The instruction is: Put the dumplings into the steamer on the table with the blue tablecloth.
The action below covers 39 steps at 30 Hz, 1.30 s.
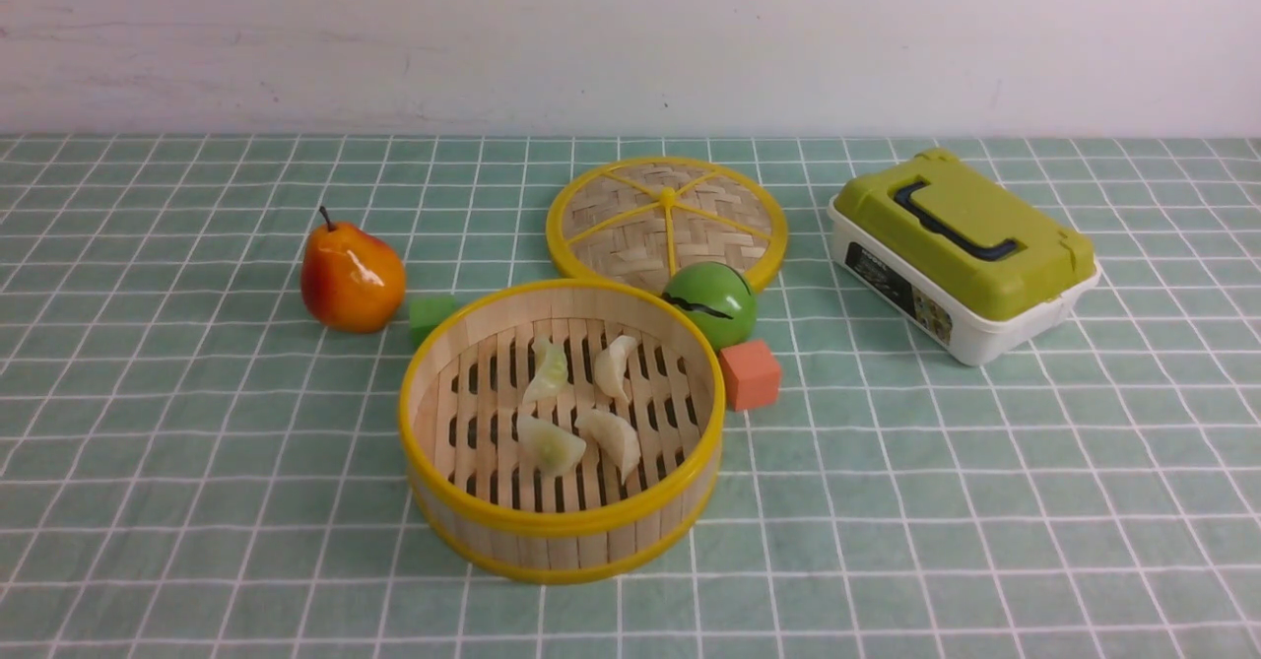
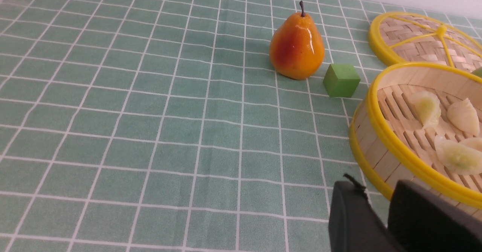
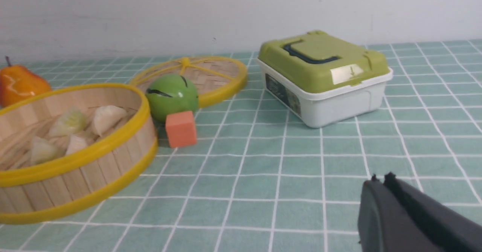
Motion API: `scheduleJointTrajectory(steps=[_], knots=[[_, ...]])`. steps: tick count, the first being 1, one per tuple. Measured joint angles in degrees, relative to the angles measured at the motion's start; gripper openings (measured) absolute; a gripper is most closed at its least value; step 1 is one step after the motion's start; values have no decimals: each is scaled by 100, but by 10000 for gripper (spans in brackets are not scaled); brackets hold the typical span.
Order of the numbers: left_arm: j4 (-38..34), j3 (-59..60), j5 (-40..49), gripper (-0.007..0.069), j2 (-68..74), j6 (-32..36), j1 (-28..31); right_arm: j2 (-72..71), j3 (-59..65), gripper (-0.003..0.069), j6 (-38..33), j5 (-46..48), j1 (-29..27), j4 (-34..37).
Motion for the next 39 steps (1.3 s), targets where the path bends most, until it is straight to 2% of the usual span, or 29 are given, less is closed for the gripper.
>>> scheduleJointTrajectory(steps=[1, 3, 8, 32, 39], knots=[[5, 0, 0, 158, 0, 0, 0, 0, 0, -1, -322, 204, -130, 400], [4, 0, 0, 162, 0, 0, 0, 0, 0, -1, -688, 513, -259, 704], [4, 0, 0, 165, 0, 0, 0, 0, -22, -1, -950, 1105, -351, 835], [4, 5, 0, 184, -21, 0, 0, 0, -53, 22, -950, 1274, -351, 923], [300, 121, 237, 185, -842, 0, 216, 0, -53, 31, -950, 1274, -355, 923]])
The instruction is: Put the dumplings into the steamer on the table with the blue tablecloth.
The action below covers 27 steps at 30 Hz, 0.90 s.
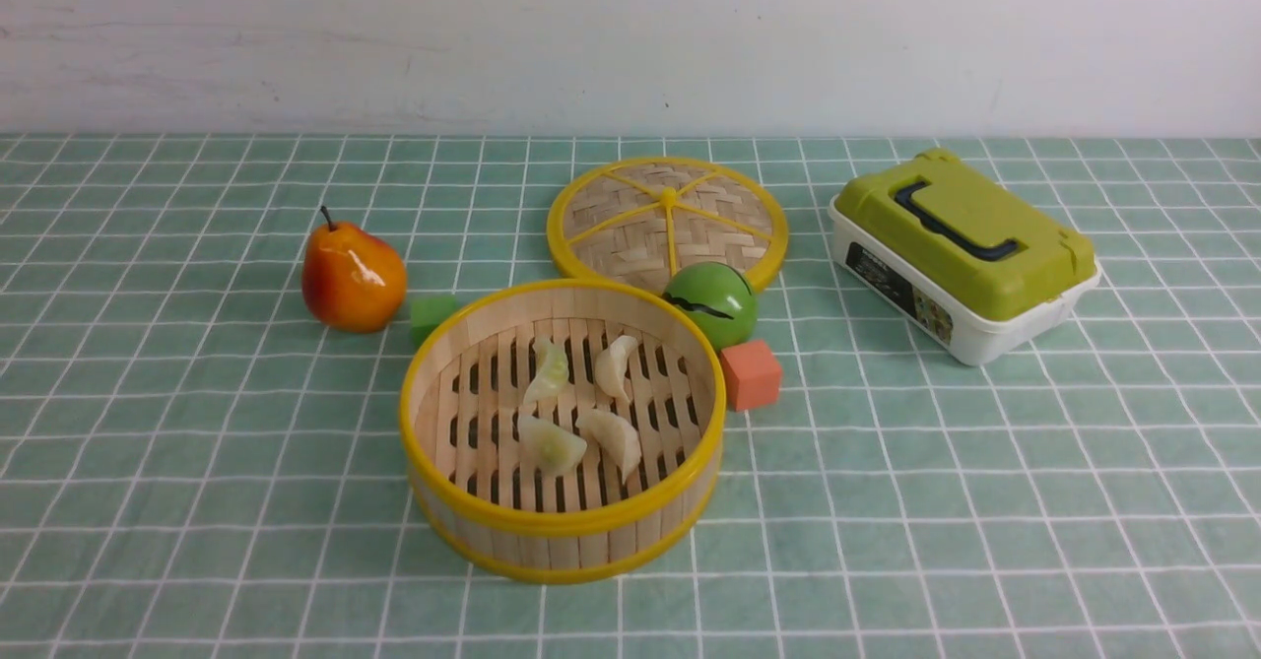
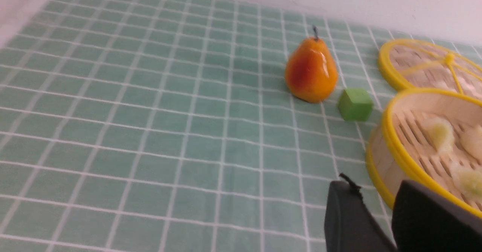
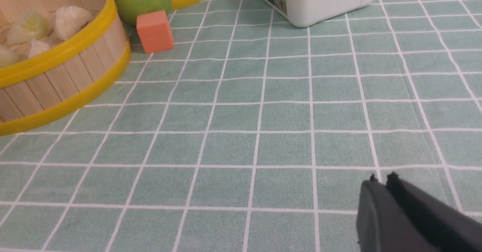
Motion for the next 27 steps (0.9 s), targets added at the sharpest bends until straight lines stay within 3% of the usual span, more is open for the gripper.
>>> scheduleJointTrajectory(steps=[6, 11, 14, 16, 20, 27], knots=[[127, 218, -700, 188, -1023, -31, 951, 0, 0, 32, 0, 0, 0, 0], [121, 361, -2180, 190, -1069, -38, 1685, 0, 0, 35, 0, 0, 0, 18], [120, 434, -3347, 193, -1069, -38, 1874, 0, 0, 40, 0, 0, 0, 18], [53, 489, -3660, 193, -1069, -38, 1891, 0, 0, 41, 0, 0, 0, 18], [-1103, 980, -4130, 193, -1069, 293, 1952, 0, 0, 44, 0, 0, 0, 18], [-3143, 2046, -3100, 195, -1069, 1894, 2299, 0, 0, 58, 0, 0, 0, 18]])
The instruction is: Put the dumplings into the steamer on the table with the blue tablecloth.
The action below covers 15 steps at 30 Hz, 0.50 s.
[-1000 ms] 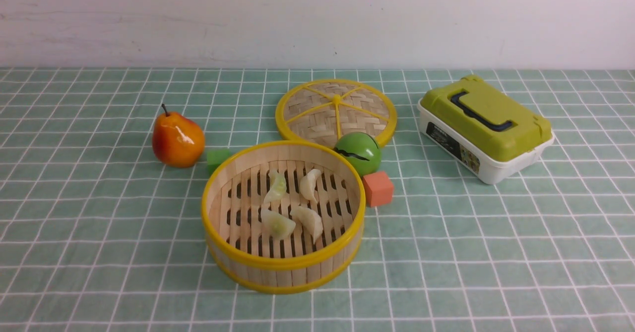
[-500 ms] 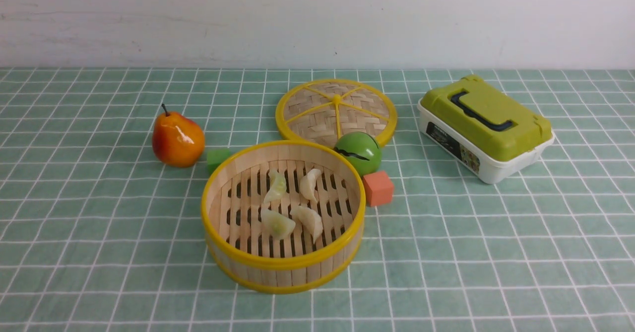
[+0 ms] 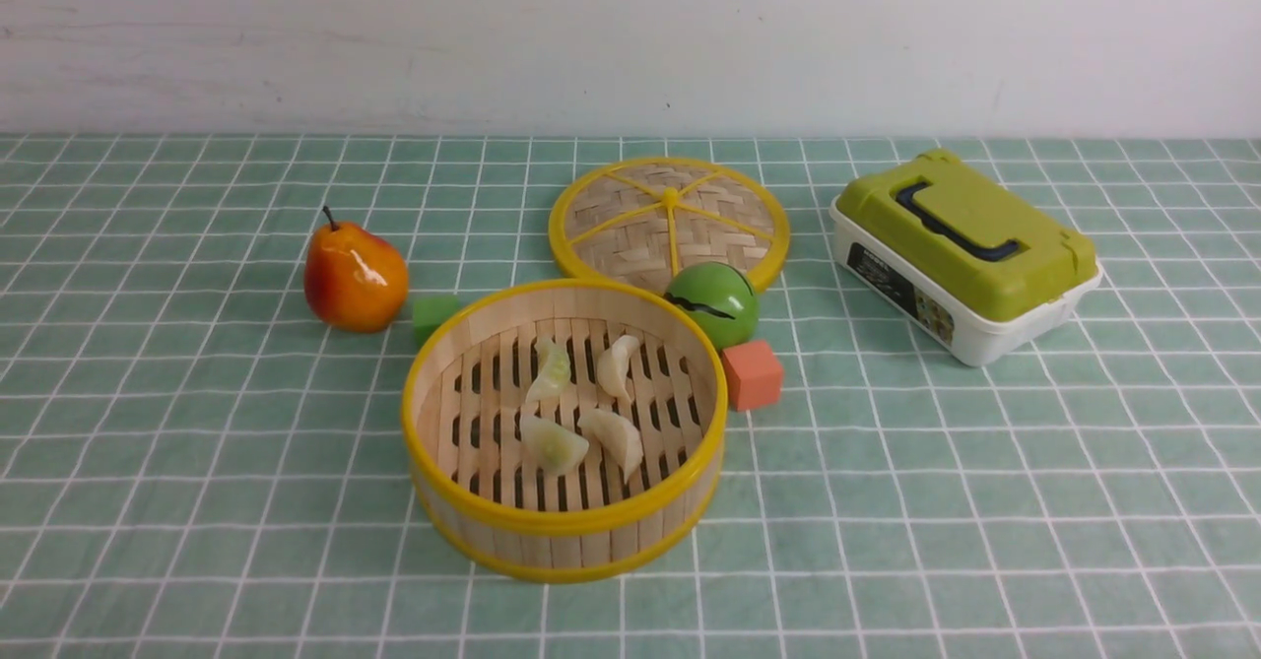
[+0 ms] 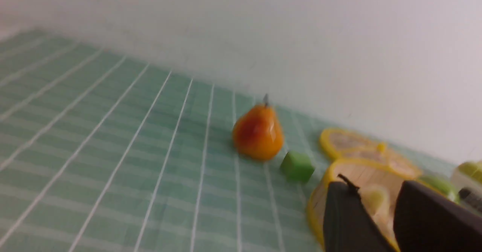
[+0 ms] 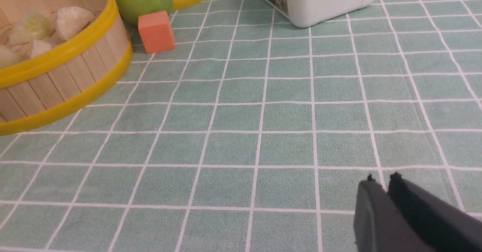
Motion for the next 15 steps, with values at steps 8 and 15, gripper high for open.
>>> scheduleJointTrajectory(steps=[8, 15], knots=[[-1755, 45, 734, 195, 0, 2466, 459, 0, 0, 72, 0, 0, 0, 0], [-2201, 49, 1593, 195, 0, 3684, 459, 0, 0, 78, 0, 0, 0, 0]])
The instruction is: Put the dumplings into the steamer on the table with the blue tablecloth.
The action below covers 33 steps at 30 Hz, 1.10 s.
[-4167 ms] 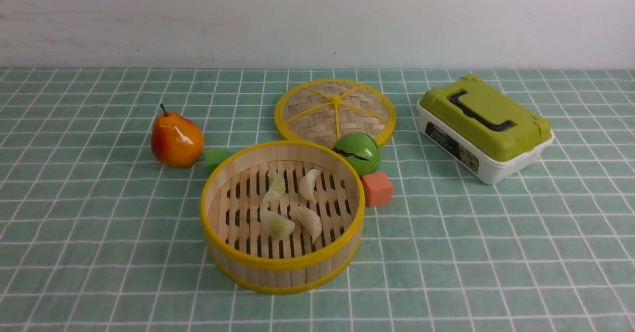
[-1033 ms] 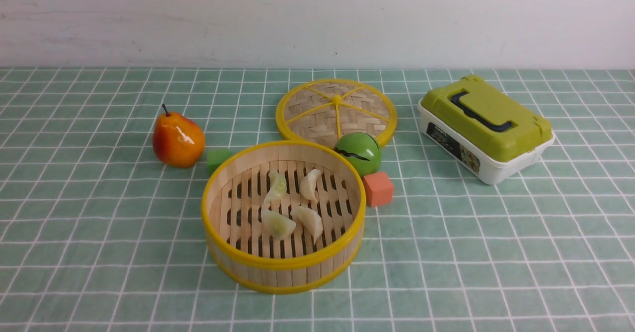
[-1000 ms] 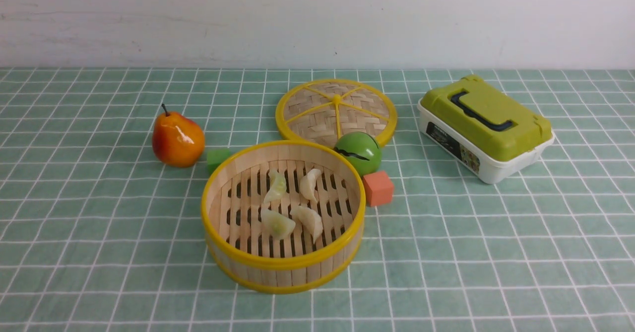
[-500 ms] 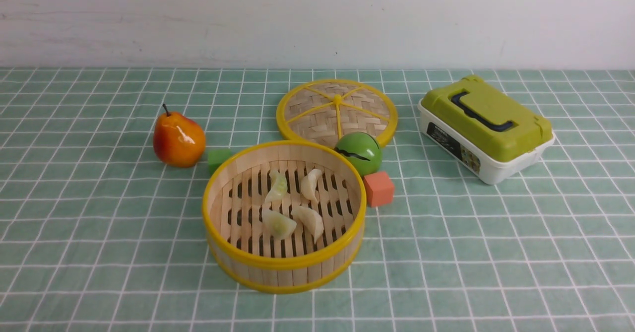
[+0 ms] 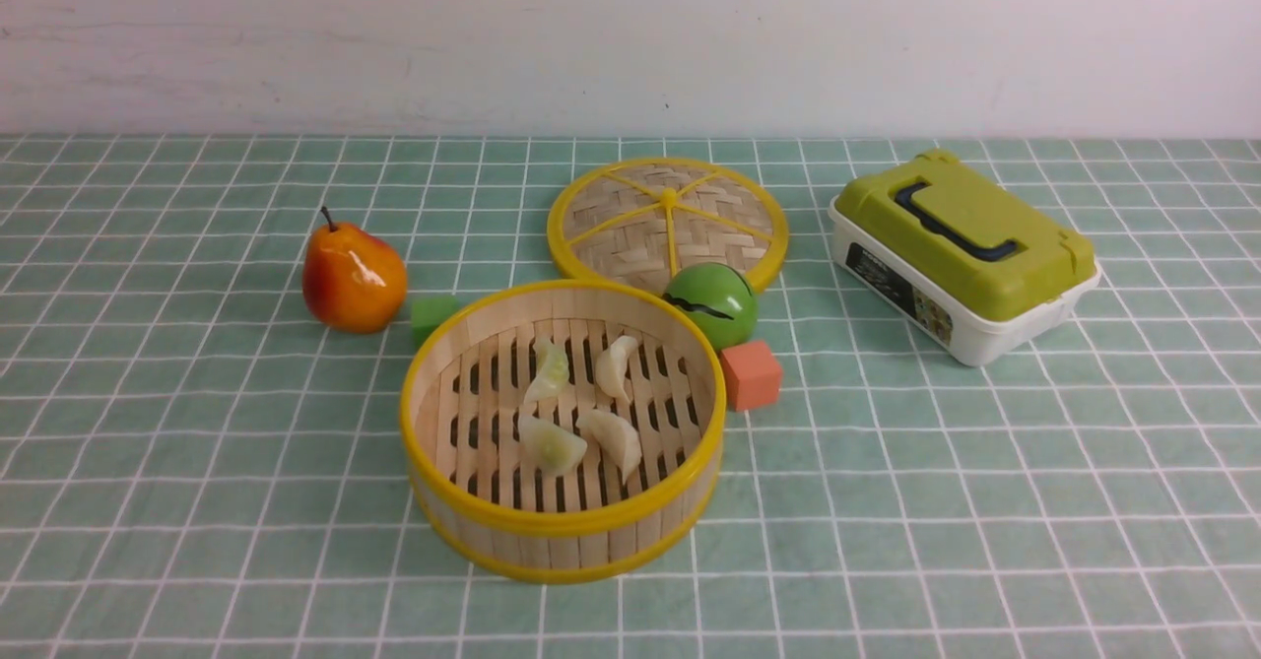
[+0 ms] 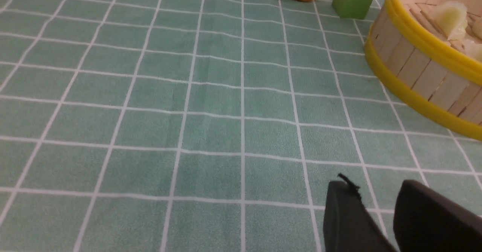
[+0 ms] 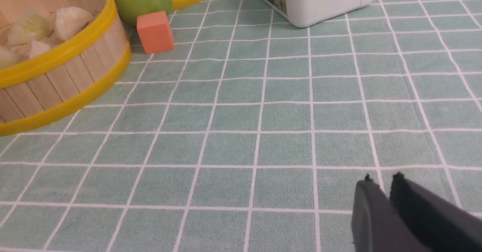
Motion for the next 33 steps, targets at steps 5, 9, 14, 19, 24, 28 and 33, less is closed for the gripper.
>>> scheduleJointTrajectory(steps=[5, 9, 14, 19, 24, 28, 33], knots=[[-25, 0, 11, 195, 0, 132, 0, 0, 0, 85, 0, 0, 0, 0], [6, 0, 11, 200, 0, 136, 0, 0, 0, 93, 0, 0, 0, 0], [368, -5, 11, 168, 0, 136, -252, 0, 0, 99, 0, 0, 0, 0], [446, -5, 11, 18, 0, -12, -452, 0, 0, 106, 0, 0, 0, 7], [473, -5, 11, -14, 0, -54, -465, 0, 0, 113, 0, 0, 0, 7], [523, -5, -21, -14, 0, -54, -465, 0, 0, 114, 0, 0, 0, 7], [549, -5, -74, -14, 0, -54, -465, 0, 0, 115, 0, 5, 0, 7]])
